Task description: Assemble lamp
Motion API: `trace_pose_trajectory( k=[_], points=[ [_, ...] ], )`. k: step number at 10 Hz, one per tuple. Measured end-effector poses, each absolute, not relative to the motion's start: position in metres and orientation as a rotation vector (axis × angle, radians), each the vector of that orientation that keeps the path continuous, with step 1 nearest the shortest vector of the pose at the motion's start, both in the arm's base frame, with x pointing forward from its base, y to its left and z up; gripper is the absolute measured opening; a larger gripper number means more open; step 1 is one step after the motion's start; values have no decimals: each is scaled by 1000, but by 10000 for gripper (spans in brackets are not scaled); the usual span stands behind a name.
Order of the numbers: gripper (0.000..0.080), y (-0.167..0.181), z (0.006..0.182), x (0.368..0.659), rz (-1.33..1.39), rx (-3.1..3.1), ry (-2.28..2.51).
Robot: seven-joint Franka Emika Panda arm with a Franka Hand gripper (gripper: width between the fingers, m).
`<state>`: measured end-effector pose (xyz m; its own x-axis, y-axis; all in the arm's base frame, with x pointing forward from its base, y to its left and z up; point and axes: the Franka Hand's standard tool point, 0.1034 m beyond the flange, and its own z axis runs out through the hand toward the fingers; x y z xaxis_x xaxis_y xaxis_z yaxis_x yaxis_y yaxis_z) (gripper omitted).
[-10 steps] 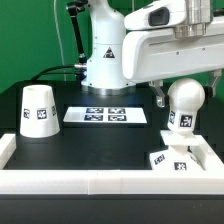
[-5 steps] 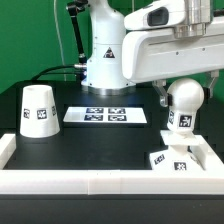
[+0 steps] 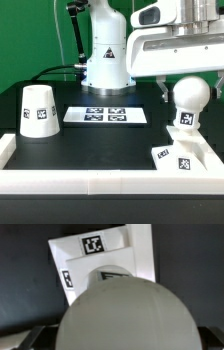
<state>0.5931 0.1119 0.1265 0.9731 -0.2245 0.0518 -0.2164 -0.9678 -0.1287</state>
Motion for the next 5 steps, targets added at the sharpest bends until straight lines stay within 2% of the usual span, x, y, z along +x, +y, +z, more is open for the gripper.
trace_pose_trajectory(
  k=[5],
  points=[
    [580, 107, 124, 593, -70, -2864, 899]
  ],
)
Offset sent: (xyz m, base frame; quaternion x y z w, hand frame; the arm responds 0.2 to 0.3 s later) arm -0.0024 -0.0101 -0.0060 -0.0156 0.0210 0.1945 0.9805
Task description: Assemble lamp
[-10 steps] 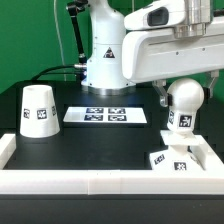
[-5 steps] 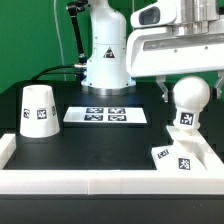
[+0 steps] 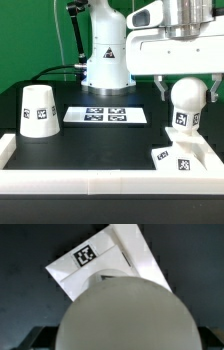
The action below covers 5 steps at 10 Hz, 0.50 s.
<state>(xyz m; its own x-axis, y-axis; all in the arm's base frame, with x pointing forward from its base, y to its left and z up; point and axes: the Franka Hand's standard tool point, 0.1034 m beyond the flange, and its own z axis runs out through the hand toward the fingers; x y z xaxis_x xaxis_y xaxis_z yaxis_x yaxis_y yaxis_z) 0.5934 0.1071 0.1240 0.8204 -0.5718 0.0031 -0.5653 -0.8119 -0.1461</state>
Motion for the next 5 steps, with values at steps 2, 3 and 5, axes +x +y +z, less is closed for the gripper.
trace_pose_trajectory(
  k=[2, 3, 5],
  points=[
    [580, 107, 122, 592, -41, -2749, 1194],
    [580, 108, 122, 591, -30, -2715, 1266],
    [580, 111, 123, 591, -2, -2572, 1520]
  ],
)
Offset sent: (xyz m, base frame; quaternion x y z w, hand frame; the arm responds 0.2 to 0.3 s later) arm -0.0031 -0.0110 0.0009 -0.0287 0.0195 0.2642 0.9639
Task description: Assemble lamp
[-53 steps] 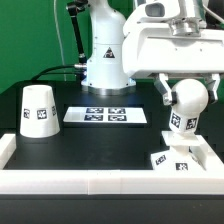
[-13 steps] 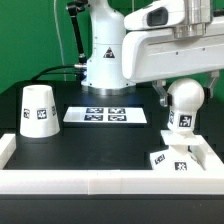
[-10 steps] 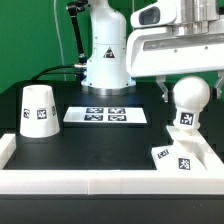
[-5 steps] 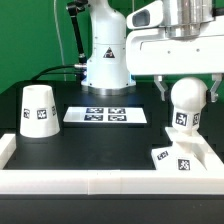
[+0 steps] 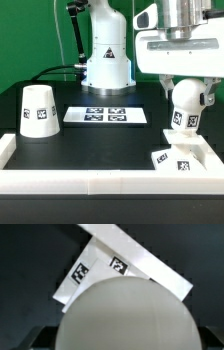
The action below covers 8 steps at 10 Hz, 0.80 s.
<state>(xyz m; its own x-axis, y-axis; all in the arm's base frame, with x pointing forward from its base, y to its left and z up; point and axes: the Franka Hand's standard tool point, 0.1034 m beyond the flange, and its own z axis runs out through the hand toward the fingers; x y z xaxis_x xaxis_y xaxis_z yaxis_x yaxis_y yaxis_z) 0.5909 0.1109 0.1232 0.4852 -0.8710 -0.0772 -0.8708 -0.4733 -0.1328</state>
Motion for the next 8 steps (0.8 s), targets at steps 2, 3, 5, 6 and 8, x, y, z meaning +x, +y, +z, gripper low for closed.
trace_pose_trajectory(
  k=[2, 3, 5, 6, 8],
  points=[
    [580, 113, 123, 590, 39, -2409, 1740],
    [580, 111, 122, 590, 57, -2355, 1797],
    [580, 112, 121, 590, 74, -2285, 1877],
    [580, 113, 121, 590, 74, -2291, 1870],
    [694, 113, 121, 590, 64, -2356, 1785]
  ],
)
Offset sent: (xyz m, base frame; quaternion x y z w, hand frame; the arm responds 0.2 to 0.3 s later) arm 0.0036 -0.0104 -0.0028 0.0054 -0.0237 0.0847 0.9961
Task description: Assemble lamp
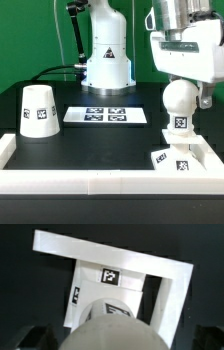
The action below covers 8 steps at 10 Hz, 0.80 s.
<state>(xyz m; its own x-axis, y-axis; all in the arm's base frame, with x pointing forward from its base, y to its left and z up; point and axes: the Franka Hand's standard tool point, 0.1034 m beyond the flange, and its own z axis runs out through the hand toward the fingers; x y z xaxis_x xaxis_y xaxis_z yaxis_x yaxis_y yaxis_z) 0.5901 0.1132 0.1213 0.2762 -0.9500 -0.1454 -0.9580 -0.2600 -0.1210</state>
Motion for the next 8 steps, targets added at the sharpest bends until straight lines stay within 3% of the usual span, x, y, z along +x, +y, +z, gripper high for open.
trace_pose_trajectory(
  k=[8],
  points=[
    [699, 104, 123, 593, -48, -2838, 824]
  ],
)
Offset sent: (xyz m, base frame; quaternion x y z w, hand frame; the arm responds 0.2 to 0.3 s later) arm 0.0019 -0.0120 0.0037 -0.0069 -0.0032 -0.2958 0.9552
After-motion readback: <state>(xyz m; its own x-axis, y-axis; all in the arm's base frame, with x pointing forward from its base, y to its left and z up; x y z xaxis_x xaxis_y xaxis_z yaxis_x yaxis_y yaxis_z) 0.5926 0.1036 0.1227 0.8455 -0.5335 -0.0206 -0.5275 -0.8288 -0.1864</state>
